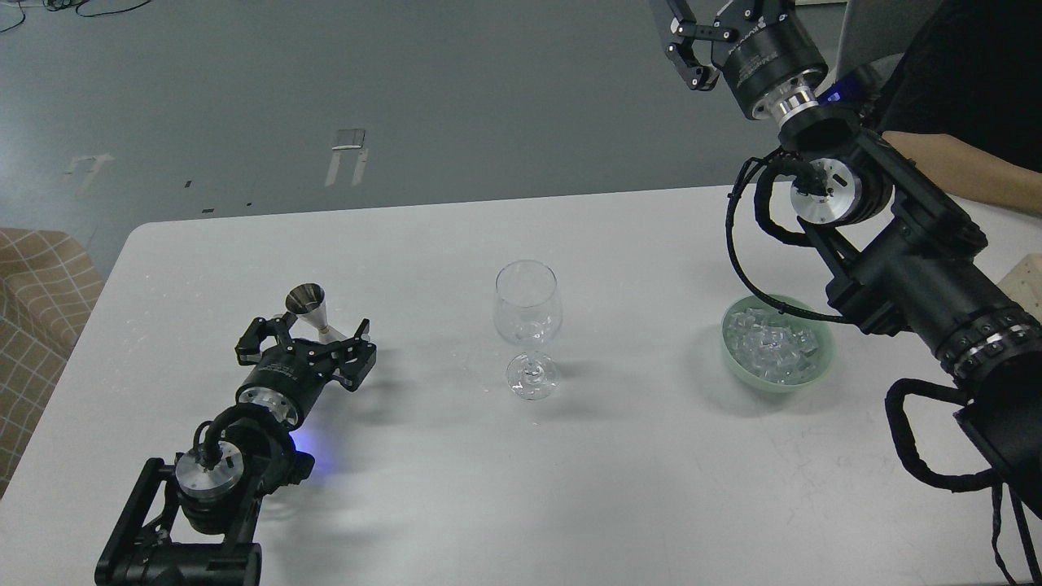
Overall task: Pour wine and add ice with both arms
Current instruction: 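Close the left gripper around the metal jigger, then lift the jigger with the left gripper toward the wine glass, then carry the jigger with the left gripper over the wine glass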
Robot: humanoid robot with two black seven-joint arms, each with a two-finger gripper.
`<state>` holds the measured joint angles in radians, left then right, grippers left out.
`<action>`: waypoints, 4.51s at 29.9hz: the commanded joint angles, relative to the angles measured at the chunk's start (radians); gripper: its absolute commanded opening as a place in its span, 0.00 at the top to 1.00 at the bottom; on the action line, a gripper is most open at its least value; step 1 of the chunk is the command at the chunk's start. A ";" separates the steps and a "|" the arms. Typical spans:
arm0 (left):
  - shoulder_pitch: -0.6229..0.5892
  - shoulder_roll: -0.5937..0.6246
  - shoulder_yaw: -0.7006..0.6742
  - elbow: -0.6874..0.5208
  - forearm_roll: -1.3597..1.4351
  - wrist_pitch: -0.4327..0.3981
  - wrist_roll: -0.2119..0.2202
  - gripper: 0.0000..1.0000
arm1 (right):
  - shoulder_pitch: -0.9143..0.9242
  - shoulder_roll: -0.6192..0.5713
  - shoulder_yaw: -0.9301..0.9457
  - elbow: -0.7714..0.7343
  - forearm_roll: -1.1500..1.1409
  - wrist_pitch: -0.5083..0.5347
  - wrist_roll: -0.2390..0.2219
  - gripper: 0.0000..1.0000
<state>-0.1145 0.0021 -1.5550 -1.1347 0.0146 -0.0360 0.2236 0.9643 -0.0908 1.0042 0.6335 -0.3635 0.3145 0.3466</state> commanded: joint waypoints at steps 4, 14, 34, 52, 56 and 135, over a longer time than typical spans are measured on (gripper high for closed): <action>-0.053 -0.001 0.000 0.081 0.002 -0.007 -0.003 0.04 | -0.001 -0.001 0.001 0.000 0.000 -0.002 0.000 0.00; -0.060 0.002 0.006 0.113 0.053 -0.045 -0.006 0.48 | -0.010 0.000 0.001 0.002 0.000 -0.002 0.000 0.00; -0.074 -0.002 0.001 0.148 0.047 -0.088 -0.007 1.00 | -0.010 0.003 0.001 0.002 0.000 -0.012 0.000 0.00; -0.071 0.013 0.004 0.012 0.041 -0.097 0.114 1.00 | -0.041 -0.009 -0.001 -0.005 0.000 -0.017 -0.002 0.00; -0.039 0.039 0.006 -0.101 0.041 -0.041 0.129 1.00 | -0.045 -0.015 -0.001 -0.003 0.000 -0.017 -0.002 0.00; -0.189 0.213 0.443 -0.617 0.416 0.518 0.265 1.00 | -0.073 -0.037 0.004 0.040 0.003 -0.015 -0.002 0.00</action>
<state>-0.3032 0.2128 -1.1153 -1.7509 0.4289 0.4824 0.4887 0.8926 -0.1274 1.0078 0.6735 -0.3599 0.2992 0.3452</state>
